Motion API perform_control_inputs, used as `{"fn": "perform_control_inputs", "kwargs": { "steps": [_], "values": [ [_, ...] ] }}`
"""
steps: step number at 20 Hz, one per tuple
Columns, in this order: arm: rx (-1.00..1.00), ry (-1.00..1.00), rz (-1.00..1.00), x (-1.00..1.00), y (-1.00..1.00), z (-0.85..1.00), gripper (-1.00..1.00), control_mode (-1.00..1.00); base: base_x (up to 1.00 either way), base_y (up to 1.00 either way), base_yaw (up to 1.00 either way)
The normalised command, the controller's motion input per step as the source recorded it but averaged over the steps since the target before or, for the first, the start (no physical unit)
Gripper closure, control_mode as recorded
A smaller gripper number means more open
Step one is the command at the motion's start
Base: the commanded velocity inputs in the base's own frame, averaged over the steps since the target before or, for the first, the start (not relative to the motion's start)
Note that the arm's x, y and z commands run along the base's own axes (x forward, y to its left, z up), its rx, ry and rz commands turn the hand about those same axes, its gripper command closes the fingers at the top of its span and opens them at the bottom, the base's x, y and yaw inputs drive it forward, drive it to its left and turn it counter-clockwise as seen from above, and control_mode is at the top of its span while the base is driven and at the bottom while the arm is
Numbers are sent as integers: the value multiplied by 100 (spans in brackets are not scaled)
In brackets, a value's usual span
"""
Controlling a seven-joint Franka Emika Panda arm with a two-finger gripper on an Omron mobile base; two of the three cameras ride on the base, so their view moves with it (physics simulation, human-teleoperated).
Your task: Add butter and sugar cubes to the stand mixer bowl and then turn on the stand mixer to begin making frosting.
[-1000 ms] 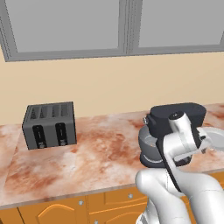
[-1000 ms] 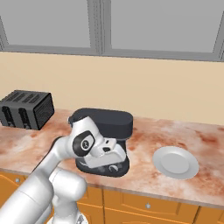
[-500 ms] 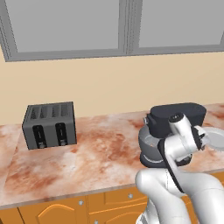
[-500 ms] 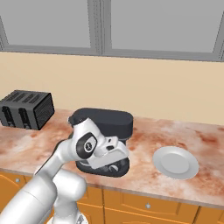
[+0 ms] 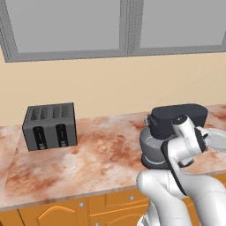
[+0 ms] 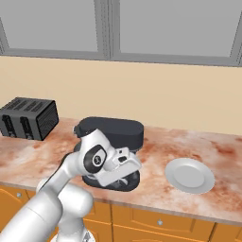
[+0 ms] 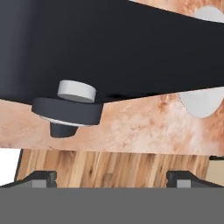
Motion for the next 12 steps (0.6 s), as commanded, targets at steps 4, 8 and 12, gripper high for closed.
{"fn": "perform_control_inputs", "kwargs": {
  "steps": [4,8,12],
  "values": [
    [9,20,6,0,42,-31,-100,-100,0,0,0],
    [16,5,7,7,45,-20,-100,-100,0,0,0],
    [17,-2,8,1,22,-30,-100,-100,0,0,0]
  ]
}}
